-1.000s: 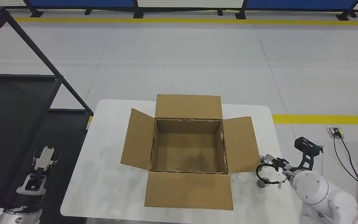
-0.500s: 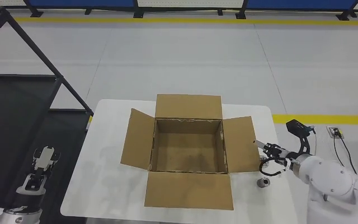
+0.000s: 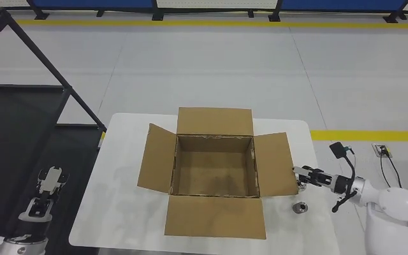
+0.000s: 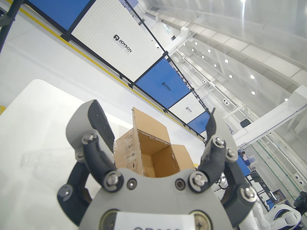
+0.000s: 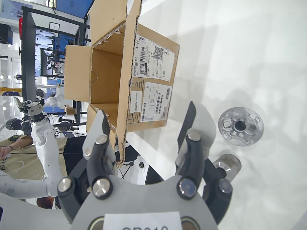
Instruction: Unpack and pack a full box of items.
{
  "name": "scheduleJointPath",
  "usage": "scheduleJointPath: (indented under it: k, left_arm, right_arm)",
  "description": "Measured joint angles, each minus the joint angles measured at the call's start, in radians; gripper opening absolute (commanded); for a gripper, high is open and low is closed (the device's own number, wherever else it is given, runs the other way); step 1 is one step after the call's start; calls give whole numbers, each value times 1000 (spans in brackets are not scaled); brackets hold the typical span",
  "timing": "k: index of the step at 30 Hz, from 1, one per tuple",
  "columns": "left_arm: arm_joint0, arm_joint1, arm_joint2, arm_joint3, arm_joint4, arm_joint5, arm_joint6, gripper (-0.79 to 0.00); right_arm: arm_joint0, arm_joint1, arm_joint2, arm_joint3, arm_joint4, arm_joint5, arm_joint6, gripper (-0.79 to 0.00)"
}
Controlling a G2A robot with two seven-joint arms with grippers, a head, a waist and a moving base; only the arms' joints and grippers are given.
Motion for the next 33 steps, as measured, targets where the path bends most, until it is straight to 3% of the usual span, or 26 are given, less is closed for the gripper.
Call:
scheduleJointPath:
  k: [6,14,15,17,33]
  left_arm:
    - [0,0,0,0,0,0,0,0]
    - [0,0,0,0,0,0,0,0]
    - [0,0,0,0,0,0,0,0]
    - [0,0,0,0,0,0,0,0]
    - [0,0,0,0,0,0,0,0]
  right_arm:
    - [34,20,-40,52,29,-6,3,-480]
    - [63,46,-72,82,97,-16,19,-591]
    - [65,49,-78,81,100,-16,20,-616]
    - [69,55,-90,81,109,-16,19,-785]
    - [71,88,-205,71,115,2,-59,-785]
